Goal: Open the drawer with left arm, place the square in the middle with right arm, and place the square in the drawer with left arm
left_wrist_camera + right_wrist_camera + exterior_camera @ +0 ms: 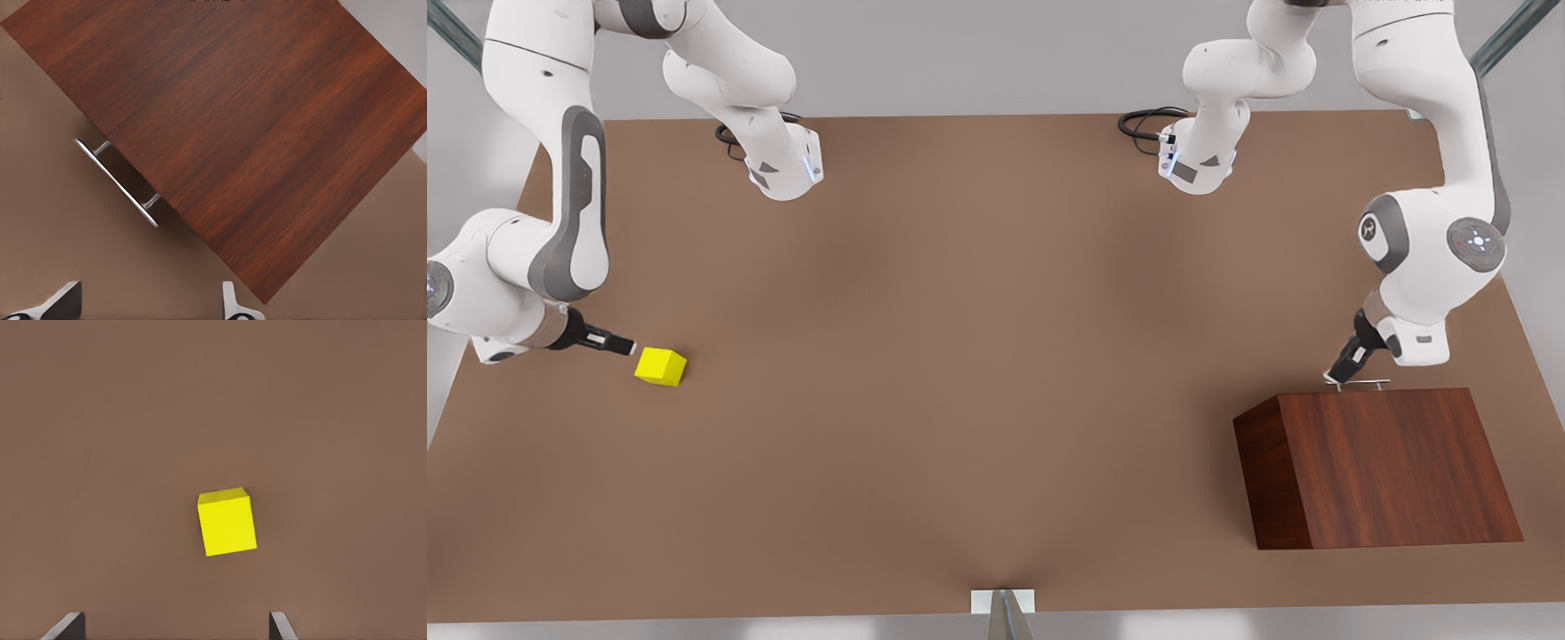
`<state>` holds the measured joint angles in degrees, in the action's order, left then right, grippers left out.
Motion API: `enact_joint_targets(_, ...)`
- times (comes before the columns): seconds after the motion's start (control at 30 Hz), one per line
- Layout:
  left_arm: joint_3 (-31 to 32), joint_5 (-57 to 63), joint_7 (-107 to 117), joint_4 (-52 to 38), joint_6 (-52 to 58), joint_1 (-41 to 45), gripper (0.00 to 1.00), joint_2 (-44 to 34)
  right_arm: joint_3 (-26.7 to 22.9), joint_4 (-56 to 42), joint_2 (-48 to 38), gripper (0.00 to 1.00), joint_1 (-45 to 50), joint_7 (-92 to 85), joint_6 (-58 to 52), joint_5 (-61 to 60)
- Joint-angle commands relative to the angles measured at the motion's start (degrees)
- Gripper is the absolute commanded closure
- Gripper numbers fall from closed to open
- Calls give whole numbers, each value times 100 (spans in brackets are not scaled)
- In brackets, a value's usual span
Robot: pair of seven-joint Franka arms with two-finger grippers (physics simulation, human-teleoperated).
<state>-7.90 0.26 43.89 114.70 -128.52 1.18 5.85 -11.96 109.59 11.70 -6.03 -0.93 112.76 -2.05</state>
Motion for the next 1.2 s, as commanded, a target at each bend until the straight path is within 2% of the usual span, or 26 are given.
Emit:
enact_joint_targets(0.0,-63,-52,4426,140,-850,-57,0,-14,-52,54,130,0,14,-689,923,-208)
enact_joint_targets(0.17,-142,-61,4769,491,-1157,-74,0,-66,-61,493,306,0,-56,-742,1424,-243)
enact_joint_targets(0.23,-177,-52,4892,579,-1237,-74,0,-93,-78,757,350,0,-57,-760,1670,-692)
enact_joint_targets(0.5,-335,-52,4883,1010,-1632,-74,0,-189,-298,809,913,0,-4,-1559,2426,-630)
enact_joint_targets(0.67,-344,-44,4804,1168,-1685,-83,0,-146,-289,880,1115,0,-4,-1797,2655,-630)
enact_joint_targets(0.87,-406,-44,4804,1555,-2256,-83,0,-49,-281,1056,1124,0,40,-1797,2743,-630)
enact_joint_targets(1.17,-423,-35,4761,1572,-2625,-162,0,144,-281,1205,1414,0,58,-1876,2927,-648)
